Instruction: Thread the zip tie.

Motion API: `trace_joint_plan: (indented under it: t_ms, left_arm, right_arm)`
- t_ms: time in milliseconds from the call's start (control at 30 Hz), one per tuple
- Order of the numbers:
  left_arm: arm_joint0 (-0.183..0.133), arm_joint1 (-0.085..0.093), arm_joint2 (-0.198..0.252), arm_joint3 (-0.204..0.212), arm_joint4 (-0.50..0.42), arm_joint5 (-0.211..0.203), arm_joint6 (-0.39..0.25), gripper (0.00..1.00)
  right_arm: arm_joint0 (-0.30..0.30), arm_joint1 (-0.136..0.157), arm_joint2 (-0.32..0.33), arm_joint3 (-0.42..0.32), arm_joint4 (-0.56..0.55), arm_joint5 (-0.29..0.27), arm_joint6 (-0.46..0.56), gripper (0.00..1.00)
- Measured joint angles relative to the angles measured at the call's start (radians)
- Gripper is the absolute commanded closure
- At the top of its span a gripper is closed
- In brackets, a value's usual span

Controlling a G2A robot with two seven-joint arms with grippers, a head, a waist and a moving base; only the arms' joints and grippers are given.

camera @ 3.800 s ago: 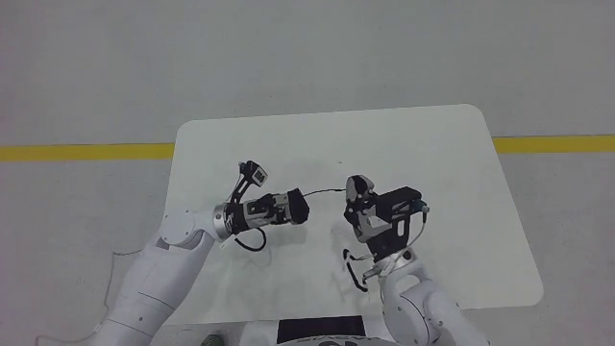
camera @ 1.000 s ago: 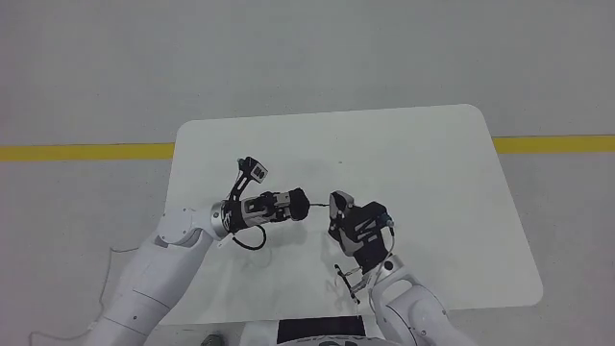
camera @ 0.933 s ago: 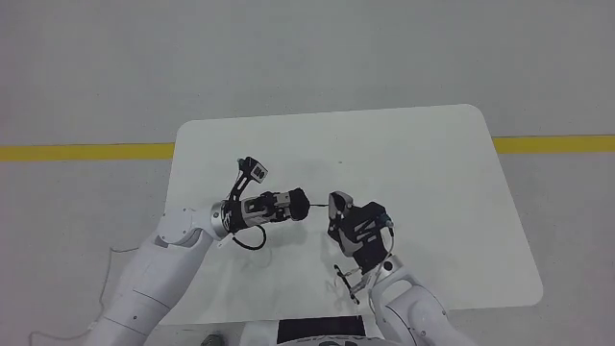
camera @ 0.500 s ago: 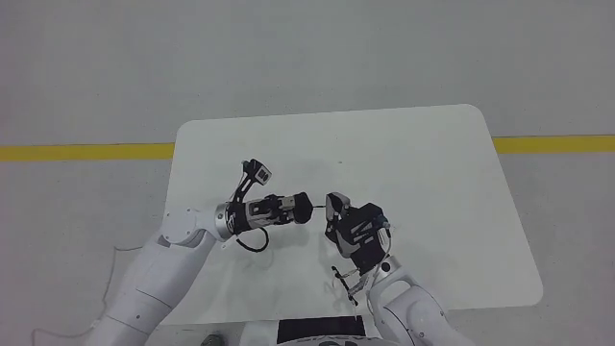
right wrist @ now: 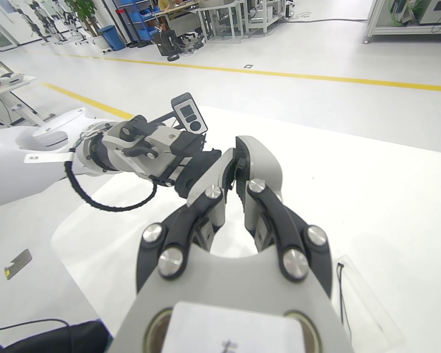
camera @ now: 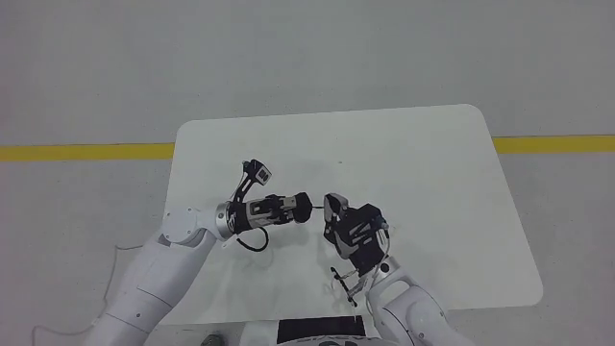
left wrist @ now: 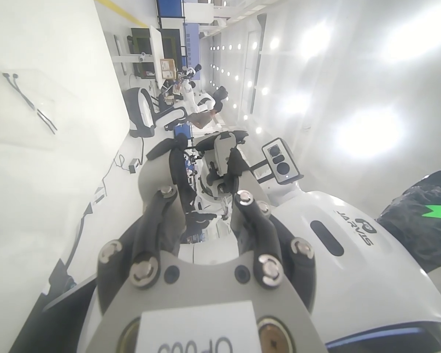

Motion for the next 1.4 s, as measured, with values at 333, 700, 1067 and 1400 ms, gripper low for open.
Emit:
trace_joint_plan:
  t_ms: [333, 700, 1067, 1400]
  left_arm:
    - [-0.004, 0.002, 0.009, 0.0, -0.004, 0.0, 0.004, 0.87]
    - [-0.005, 0.006, 0.015, 0.001, -0.004, 0.0, 0.004, 1.0]
    - [-0.005, 0.01, 0.02, 0.0, -0.007, 0.0, 0.009, 1.0]
    - [-0.009, 0.013, 0.034, 0.002, -0.008, 0.004, 0.001, 1.0]
  right_arm:
    - [0.004, 0.001, -0.015, 0.001, -0.003, -0.007, 0.004, 1.0]
    - [0.001, 0.004, -0.016, 0.001, -0.004, -0.001, -0.002, 1.0]
    - [0.002, 0.005, -0.016, 0.001, 0.003, 0.006, -0.002, 1.0]
    - [0.006, 0.005, -0.025, 0.007, 0.018, 0.001, -0.009, 1.0]
